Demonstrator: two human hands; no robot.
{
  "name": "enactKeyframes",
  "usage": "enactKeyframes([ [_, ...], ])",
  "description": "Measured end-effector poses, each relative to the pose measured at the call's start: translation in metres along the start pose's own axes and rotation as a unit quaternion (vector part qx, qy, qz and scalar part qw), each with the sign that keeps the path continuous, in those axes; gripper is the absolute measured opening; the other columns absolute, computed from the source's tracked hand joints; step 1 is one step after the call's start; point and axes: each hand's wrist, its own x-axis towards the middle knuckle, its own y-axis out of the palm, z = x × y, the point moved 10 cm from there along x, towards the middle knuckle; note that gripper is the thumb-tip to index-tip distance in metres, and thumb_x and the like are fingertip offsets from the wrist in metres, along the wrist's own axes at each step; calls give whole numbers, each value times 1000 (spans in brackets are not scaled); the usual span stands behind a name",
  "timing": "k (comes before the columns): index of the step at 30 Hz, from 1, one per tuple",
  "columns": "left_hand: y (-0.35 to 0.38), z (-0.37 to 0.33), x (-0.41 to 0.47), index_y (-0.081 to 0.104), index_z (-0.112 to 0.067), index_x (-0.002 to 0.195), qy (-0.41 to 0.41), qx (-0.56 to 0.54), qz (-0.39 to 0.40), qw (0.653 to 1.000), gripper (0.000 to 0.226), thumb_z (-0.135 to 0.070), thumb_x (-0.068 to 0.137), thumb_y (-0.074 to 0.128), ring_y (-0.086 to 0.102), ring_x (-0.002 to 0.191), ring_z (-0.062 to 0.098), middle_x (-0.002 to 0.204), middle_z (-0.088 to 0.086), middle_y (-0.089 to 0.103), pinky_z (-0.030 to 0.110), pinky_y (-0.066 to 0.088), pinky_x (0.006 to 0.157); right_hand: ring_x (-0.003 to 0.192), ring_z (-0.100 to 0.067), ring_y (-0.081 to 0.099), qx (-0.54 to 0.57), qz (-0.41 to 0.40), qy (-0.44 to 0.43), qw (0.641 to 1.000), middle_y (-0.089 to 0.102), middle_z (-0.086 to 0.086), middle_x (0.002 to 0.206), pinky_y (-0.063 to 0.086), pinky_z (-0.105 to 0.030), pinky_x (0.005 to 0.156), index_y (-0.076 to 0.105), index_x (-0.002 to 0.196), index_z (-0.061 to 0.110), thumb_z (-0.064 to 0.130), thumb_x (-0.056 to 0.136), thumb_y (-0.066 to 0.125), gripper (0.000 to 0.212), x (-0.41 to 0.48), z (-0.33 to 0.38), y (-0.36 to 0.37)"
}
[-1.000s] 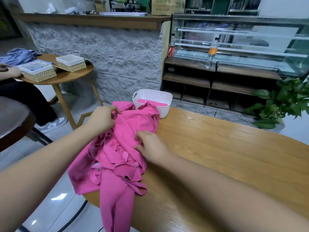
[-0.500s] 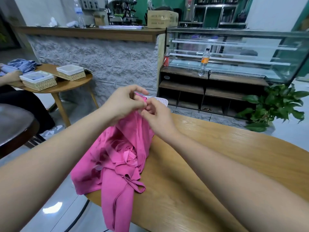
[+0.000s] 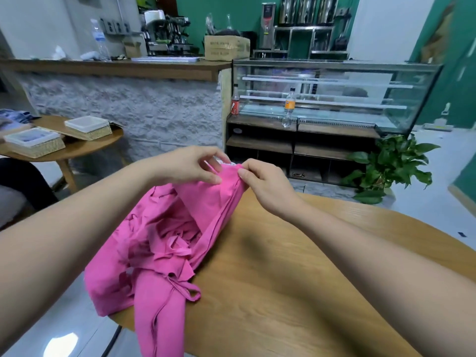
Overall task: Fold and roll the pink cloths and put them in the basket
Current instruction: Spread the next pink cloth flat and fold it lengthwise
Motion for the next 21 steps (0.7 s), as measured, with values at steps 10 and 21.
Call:
enactKeyframes([
  [10,-13,27,4,55,-40,147,-55,110,-60,991,63,-52,89,78,53,135,15,145,-6,57,32,43,107,83,-23,71,75,-35,30,996,75,-6,83,55,-44,87,68,92,12,18,107,56,20,3,-14,-22],
  [21,32,-29,4,63,-23,78,58,110,-144,982,32,-45,77,87,64,70,6,72,-9,69,31,53,70,72,-13,72,122,7,63,991,78,-9,85,52,-21,66,78,94,12,9,98,72,7,11,-16,-16],
])
